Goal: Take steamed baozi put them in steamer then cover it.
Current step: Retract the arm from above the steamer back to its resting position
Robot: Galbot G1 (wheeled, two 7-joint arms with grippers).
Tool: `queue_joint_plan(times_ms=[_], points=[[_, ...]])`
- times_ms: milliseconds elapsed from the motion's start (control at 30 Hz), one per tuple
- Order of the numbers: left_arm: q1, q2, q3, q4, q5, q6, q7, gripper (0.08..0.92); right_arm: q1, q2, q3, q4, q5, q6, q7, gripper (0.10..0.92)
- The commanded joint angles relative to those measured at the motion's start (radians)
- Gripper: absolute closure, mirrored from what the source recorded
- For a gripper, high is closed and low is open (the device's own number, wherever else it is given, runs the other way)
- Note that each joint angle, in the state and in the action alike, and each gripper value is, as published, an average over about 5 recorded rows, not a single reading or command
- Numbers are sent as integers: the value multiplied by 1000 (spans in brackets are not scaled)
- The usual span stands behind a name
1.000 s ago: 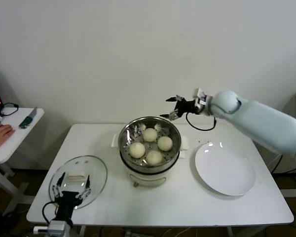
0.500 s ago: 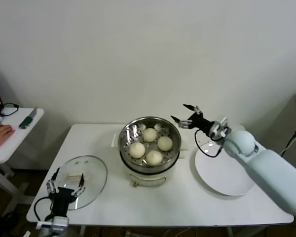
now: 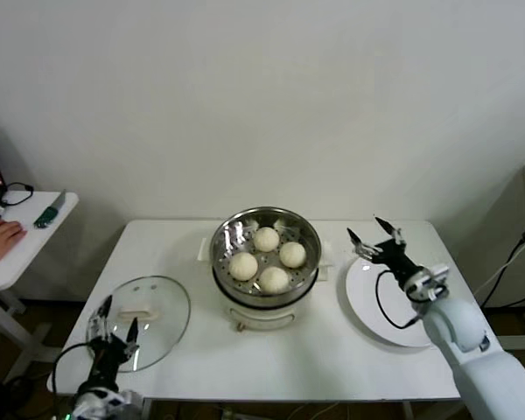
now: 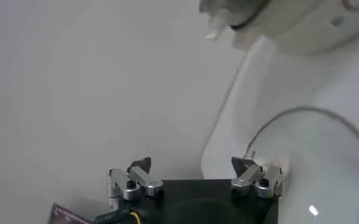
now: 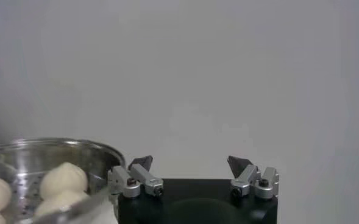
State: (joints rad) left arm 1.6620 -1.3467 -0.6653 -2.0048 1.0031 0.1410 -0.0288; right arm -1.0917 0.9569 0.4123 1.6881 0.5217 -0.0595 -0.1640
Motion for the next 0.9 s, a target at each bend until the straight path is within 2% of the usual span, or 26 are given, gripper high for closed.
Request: queue_joint_plan(times_ms=[33,367,900], points=[[-92,40,36,182,347,23,-9,177,-261,119,210,47,-112,16,14,203],[-202,21,60,328,353,20,-47,177,-287,160,214,40,-156,33,5,203],[-333,48,71,479,361,0,-83,177,-286,182,227,31,-199,49,-9,203]])
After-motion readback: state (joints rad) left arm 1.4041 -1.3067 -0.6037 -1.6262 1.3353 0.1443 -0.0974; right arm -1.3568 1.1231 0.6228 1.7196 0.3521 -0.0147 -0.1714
